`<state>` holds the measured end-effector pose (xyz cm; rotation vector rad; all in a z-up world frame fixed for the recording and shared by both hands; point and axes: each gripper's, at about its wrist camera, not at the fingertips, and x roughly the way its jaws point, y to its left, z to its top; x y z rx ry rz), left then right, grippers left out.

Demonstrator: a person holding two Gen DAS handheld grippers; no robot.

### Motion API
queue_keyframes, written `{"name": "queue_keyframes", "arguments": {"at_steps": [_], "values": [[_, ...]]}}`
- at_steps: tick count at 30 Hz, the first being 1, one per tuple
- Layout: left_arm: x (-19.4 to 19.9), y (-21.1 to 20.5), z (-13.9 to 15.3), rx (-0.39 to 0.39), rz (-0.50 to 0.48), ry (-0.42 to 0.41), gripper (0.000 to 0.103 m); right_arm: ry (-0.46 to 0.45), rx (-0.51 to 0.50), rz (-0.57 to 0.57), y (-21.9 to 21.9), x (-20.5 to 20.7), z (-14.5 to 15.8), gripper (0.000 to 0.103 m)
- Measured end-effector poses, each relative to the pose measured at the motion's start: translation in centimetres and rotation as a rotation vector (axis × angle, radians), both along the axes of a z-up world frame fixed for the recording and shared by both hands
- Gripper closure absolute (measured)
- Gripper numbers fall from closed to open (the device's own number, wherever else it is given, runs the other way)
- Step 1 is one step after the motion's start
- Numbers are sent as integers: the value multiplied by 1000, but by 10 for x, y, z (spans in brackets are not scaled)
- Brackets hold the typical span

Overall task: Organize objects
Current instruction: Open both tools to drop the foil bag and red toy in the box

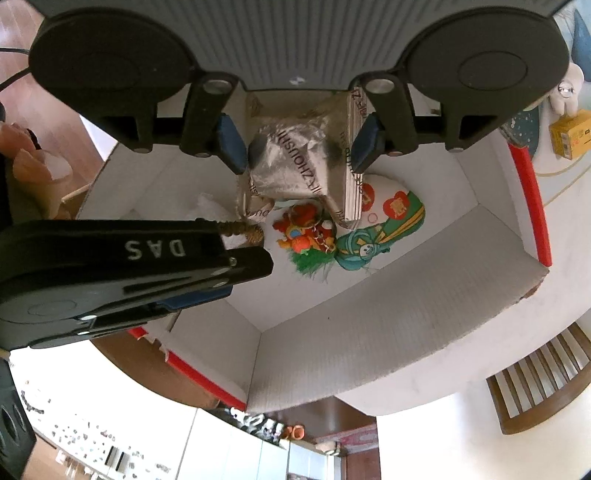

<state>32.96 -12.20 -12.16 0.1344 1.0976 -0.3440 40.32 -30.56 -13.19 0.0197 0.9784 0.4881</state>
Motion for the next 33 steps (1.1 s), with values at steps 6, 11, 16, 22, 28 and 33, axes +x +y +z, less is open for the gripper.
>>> {"name": "queue_keyframes", "arguments": {"at_steps": [6,11,16,22,28,33], "values": [[-14,6,13,-20,11,-49,35,-38,18,8,-5,-11,15,66],[-29,13,26,-34,39,-98,35,-51,47,15,-9,-21,26,63],[-36,17,40,-67,67,-138,35,-80,69,29,-10,-33,39,62],[-58,26,61,-96,99,-191,35,-101,104,44,-11,-47,53,60],[-75,40,81,-118,120,-248,35,-133,110,49,-6,-64,64,56],[-89,58,90,-147,145,-264,35,-174,108,47,2,-82,71,53]]}}
